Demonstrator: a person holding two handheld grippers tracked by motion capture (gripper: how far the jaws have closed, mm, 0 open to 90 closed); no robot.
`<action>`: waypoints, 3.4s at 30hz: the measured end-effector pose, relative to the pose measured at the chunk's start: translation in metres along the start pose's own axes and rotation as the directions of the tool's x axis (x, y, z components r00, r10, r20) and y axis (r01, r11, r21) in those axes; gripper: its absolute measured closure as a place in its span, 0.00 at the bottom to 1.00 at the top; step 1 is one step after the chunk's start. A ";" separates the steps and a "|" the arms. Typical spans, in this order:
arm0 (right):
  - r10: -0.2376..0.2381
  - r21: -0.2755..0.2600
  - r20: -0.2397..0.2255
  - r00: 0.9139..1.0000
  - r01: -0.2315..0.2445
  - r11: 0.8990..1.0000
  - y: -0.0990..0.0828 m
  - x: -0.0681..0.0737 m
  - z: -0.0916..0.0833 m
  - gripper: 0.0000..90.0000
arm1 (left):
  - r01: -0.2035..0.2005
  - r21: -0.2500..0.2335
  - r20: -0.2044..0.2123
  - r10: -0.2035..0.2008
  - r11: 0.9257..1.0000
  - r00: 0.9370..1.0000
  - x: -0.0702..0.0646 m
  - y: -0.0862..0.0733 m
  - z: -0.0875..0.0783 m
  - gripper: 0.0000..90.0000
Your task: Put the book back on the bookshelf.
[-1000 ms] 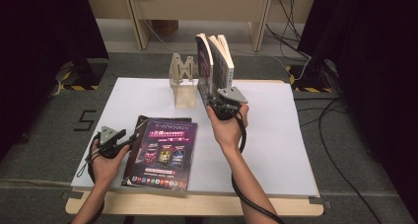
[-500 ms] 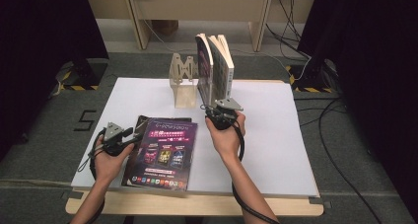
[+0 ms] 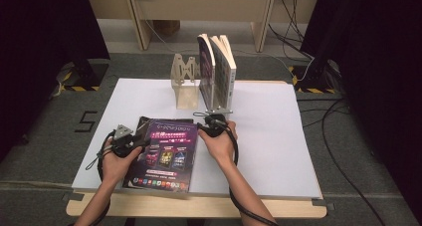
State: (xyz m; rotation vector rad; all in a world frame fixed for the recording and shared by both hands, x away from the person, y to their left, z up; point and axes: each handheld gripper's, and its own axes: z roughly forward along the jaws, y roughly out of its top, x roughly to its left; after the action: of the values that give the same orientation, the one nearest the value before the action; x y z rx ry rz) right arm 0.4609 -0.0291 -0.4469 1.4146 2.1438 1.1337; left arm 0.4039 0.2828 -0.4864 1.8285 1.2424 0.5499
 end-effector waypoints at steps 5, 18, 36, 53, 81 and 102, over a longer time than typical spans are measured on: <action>0.029 0.061 -0.028 0.999 -0.027 0.998 -0.003 0.002 0.018 0.60 | 0.007 0.017 0.015 -0.007 1.000 1.000 -0.002 -0.001 0.003 0.59; 0.058 0.159 -0.078 0.995 -0.045 0.986 -0.011 0.008 0.041 0.59 | 0.049 0.038 0.031 -0.050 0.998 0.998 0.000 -0.004 0.005 0.62; 0.076 0.158 -0.092 0.993 -0.061 0.986 -0.011 0.010 0.049 0.54 | 0.058 0.079 0.037 -0.061 0.995 0.997 -0.002 -0.007 0.002 0.66; 0.120 0.160 -0.084 0.989 -0.106 0.982 0.006 -0.002 0.065 0.55 | 0.076 0.087 0.042 -0.080 0.993 0.996 -0.002 -0.008 0.002 0.66; 0.236 0.149 -0.126 0.964 -0.216 0.965 0.012 -0.007 0.059 0.61 | 0.060 0.084 0.006 -0.061 0.995 0.998 -0.007 -0.009 0.002 0.66; 0.280 0.194 -0.156 0.947 -0.249 0.949 0.006 -0.011 0.064 0.58 | 0.070 0.081 0.000 -0.071 0.994 0.997 -0.008 -0.009 0.002 0.66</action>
State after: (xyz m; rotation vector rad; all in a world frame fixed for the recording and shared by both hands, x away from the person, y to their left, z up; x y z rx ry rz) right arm 0.5111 -0.0102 -0.4840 1.7852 2.2730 1.2396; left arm 0.3971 0.2768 -0.4941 1.8434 1.3390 0.4637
